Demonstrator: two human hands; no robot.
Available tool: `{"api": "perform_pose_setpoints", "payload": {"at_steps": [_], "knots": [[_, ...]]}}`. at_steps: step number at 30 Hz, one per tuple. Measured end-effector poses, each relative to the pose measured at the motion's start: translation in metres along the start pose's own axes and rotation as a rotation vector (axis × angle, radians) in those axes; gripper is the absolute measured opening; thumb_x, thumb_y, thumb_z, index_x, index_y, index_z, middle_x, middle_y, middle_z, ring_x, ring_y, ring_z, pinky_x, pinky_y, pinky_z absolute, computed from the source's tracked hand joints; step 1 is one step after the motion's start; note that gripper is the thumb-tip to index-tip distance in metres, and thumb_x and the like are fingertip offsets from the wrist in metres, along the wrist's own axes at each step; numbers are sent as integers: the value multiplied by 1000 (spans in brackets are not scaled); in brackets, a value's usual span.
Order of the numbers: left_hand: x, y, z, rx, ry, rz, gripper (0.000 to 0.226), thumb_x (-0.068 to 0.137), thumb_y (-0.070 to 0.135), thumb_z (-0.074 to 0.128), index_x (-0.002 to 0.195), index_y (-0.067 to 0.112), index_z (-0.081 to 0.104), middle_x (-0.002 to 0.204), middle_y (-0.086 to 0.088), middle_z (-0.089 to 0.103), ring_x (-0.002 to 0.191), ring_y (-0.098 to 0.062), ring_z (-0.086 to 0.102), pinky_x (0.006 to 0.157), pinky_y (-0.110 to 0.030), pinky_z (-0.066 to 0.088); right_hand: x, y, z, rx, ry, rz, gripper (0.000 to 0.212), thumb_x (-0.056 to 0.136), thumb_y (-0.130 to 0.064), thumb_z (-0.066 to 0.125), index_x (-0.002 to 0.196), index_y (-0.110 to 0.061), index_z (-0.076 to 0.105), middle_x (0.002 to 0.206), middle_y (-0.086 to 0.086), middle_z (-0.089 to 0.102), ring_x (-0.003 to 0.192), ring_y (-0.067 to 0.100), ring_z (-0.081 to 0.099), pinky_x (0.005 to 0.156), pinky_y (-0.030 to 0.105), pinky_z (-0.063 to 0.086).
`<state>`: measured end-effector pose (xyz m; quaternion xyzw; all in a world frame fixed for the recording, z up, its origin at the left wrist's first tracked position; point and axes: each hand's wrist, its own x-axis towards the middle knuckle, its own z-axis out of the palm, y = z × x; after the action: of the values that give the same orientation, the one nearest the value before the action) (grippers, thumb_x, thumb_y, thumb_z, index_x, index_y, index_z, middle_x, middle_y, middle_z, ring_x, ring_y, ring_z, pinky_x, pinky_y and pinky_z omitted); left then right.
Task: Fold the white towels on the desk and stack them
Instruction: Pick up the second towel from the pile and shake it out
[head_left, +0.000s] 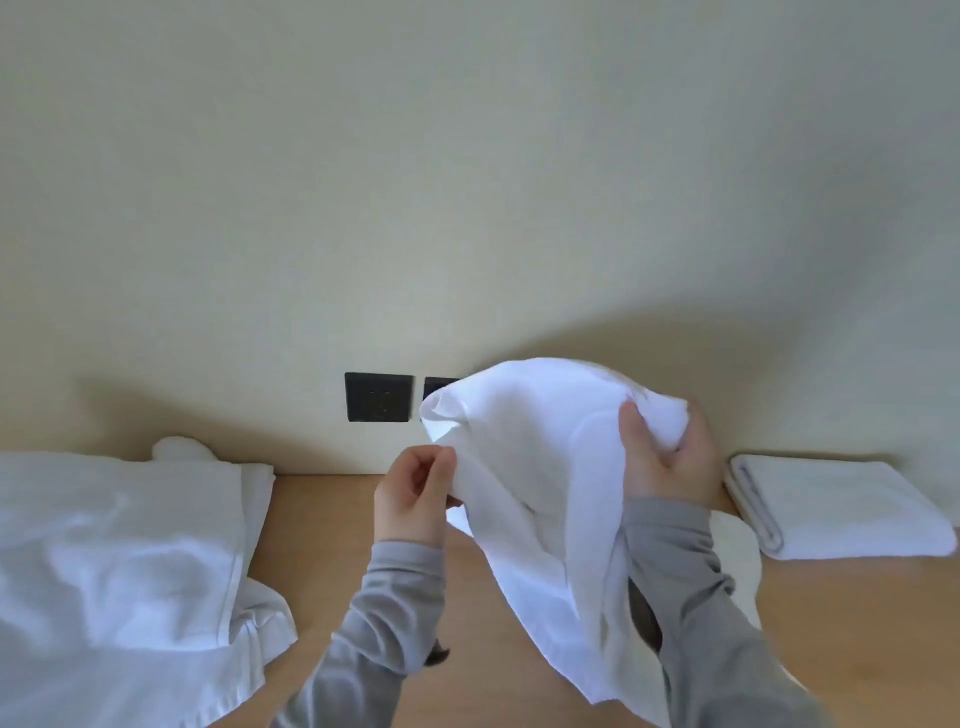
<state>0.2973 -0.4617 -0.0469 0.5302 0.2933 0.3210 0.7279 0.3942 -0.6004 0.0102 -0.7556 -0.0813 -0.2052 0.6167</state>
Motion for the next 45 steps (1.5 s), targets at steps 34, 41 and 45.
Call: {"api": "perform_pose_setpoints", "payload": {"at_steps": [34, 41, 45], "knots": [[-61, 6, 48, -194, -1, -133, 21, 92, 1, 51, 73, 4, 60, 52, 1, 58, 59, -20, 49, 64, -30, 44, -64, 25, -38, -310, -481, -674, 47, 71, -1, 50, 113, -12, 68, 64, 6, 42, 51, 18, 42, 46, 14, 33], [-64, 11, 45, -226, -15, -175, 21, 92, 8, 53, 72, 2, 56, 57, -5, 53, 58, -19, 47, 60, -28, 45, -58, 22, -43, -360, -510, -834, 45, 76, -3, 40, 110, -9, 69, 68, 6, 43, 51, 19, 42, 43, 17, 39], [-66, 7, 50, 36, 19, -83, 18, 77, 18, 74, 75, 9, 58, 67, -5, 55, 65, -18, 49, 66, -30, 44, -61, 23, -43, -356, -498, -810, 44, 75, -4, 40, 105, -6, 71, 60, 9, 45, 49, 20, 45, 42, 15, 36]]}}
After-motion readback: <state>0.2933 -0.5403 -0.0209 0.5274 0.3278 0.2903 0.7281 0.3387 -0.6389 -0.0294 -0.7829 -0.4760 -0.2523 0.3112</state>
